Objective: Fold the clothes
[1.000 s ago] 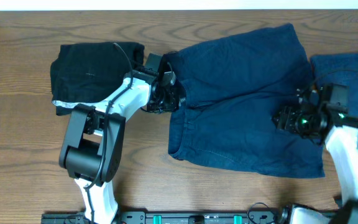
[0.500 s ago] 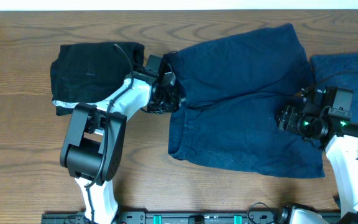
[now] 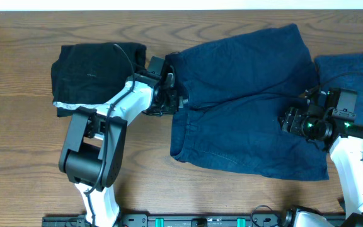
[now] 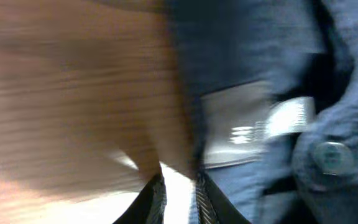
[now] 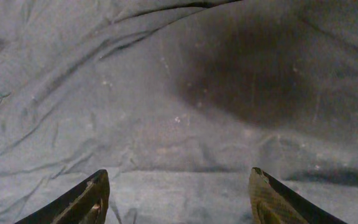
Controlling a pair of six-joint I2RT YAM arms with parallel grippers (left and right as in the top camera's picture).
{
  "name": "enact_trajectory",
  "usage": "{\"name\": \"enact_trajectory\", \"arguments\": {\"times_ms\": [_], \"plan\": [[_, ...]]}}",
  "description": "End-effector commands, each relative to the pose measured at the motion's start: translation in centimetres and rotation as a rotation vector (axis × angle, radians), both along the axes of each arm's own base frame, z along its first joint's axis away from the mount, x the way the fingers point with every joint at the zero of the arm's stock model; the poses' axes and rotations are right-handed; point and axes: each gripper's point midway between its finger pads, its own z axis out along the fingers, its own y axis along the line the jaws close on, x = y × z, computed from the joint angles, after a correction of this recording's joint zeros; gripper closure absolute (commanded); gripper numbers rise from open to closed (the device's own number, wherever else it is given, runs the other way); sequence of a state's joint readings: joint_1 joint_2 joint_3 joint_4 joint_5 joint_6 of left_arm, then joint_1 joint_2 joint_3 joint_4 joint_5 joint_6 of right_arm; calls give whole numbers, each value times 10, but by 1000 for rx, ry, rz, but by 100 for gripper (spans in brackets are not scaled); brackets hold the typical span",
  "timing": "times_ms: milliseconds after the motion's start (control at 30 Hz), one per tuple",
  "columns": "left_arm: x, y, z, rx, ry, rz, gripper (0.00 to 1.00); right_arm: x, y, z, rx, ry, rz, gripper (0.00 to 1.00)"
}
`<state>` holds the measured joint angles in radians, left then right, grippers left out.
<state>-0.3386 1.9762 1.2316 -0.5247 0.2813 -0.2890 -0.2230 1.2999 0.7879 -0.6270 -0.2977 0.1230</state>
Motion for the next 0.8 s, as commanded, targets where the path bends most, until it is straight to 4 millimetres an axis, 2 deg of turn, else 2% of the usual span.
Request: {"name": "enact_trajectory", "arguments": {"times_ms": [0, 133, 233, 300, 367, 400, 433, 500, 567, 633, 767], "plan": [[-12, 55, -31, 284, 33, 51, 80, -1, 2, -2, 2, 6, -2, 29], [-11, 61, -28, 296, 39, 61, 80, -1, 2, -2, 3, 5, -2, 28], [-6, 59, -14, 290, 25, 63, 78, -1, 2, -2, 2, 5, -2, 27], [0, 56, 3, 276, 0, 73, 66, -1, 1, -2, -4, 7, -6, 27], [6, 54, 22, 257, -34, 109, 63, -1, -1, -3, -17, 11, -12, 25], [8, 53, 32, 246, -56, 124, 63, -1, -3, -4, -26, 13, -16, 16], [11, 52, 42, 232, -80, 142, 69, -2, -4, -4, -33, 14, -19, 13], [14, 51, 62, 202, -124, 185, 94, -2, -5, -4, -37, 16, -22, 9], [16, 45, 75, 157, -149, 193, 94, -2, -5, -4, -37, 16, -22, 9], [16, 33, 80, 88, -146, 175, 94, -2, -5, -4, -37, 16, -21, 8], [16, 11, 67, 0, -131, 138, 94, -3, -5, -5, -35, 23, -21, 4]]}}
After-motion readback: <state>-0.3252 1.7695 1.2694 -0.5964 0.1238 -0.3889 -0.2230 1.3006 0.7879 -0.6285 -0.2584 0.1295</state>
